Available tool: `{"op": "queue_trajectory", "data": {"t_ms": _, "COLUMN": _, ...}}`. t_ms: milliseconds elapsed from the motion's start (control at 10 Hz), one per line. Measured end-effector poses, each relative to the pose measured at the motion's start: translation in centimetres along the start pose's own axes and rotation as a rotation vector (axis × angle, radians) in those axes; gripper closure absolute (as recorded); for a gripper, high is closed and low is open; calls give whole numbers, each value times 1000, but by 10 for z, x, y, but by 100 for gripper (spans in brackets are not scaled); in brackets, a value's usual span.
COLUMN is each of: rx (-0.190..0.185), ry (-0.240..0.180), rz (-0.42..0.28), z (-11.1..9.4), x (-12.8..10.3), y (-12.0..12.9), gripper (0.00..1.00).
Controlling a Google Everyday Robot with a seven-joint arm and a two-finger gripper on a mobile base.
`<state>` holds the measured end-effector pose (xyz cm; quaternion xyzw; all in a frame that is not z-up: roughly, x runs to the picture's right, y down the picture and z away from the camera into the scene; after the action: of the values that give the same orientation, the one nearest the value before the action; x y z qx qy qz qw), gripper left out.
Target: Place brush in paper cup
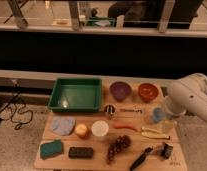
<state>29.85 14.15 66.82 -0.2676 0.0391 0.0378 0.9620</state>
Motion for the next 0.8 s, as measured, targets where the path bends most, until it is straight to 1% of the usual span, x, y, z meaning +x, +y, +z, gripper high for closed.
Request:
{"op": "queue_trajectory", "data": {"t_ms": 100, "rx": -1, "ry": 6, "rz": 2, "z": 4, "x": 0, "y": 8, "gripper": 20}}
{"op": "queue_trajectory", "data": {"t_ms": 300, "rx": -13, "ry": 17, "rz": 0, "z": 13, "x": 3, "y": 26, "gripper": 20}}
{"op": "queue_trajectory", "data": {"t_ms": 400, "rx": -28, "ry": 22, "rz": 1, "z": 19, "x": 6, "y": 36, "gripper": 20}}
{"op": "queue_trajectory", "data": {"t_ms": 600, "rx": -50, "ry": 24, "rz": -7, "z": 28, "x": 6, "y": 46, "gripper": 20}}
{"op": "queue_trajectory", "data": {"t_ms": 800, "rx": -79, "ry": 27, "rz": -4, "z": 36, "x": 12, "y": 57, "gripper": 20}}
